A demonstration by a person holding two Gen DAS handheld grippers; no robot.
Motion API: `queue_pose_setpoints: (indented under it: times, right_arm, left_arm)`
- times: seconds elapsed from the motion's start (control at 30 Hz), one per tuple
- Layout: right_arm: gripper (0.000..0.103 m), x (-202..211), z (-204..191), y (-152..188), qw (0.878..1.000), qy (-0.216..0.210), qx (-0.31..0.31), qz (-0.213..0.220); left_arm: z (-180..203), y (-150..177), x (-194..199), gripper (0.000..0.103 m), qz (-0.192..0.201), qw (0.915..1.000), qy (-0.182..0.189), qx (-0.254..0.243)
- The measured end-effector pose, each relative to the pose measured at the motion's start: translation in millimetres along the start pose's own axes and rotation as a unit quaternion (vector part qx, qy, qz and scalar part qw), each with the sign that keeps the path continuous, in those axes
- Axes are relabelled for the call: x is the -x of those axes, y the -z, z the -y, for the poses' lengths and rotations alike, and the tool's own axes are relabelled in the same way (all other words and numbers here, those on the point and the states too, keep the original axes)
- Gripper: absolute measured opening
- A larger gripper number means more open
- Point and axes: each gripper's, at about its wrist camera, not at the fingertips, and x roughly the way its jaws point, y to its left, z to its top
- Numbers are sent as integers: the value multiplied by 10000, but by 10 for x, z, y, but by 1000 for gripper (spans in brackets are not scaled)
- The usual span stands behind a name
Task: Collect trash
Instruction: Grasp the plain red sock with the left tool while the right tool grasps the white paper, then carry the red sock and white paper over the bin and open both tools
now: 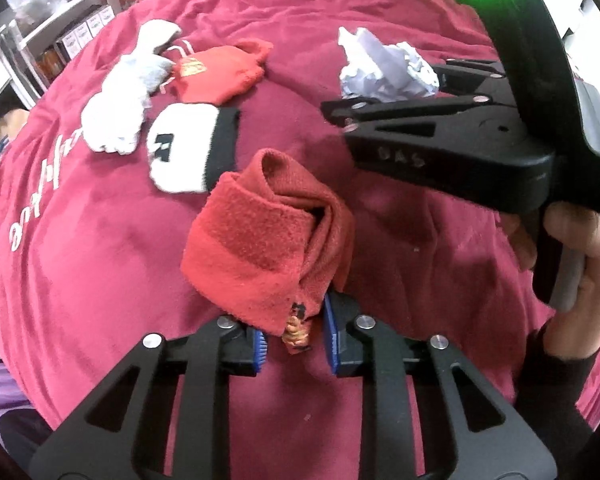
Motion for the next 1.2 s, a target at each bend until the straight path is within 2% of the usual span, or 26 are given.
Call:
queue_pose_setpoints:
  times: [0.23,0.37,0.57,0.87,1.2]
  right_arm:
    - [46,175,-173,43,9999,-71,-106,1]
    - [46,180,-396,79,9998,57,-42,-182]
    - [46,298,-779,87,9997,-11,-91,-238]
    - [46,426,-1274,-2,9992,-29,-149,-369]
    - [47,376,-1913,-190,9983,-203,-205,-506]
  left_arm:
    - [-355,164,224,23,91,9998,-122,140]
    - [-549,236,312,23,94,9996,-160,228]
    - [-824,308,340,23,46,9992,-192,342]
    - [-1196,462,485,23,24,9989,-150,445]
    - [-1879,631,643,23,21,9963,-207,828]
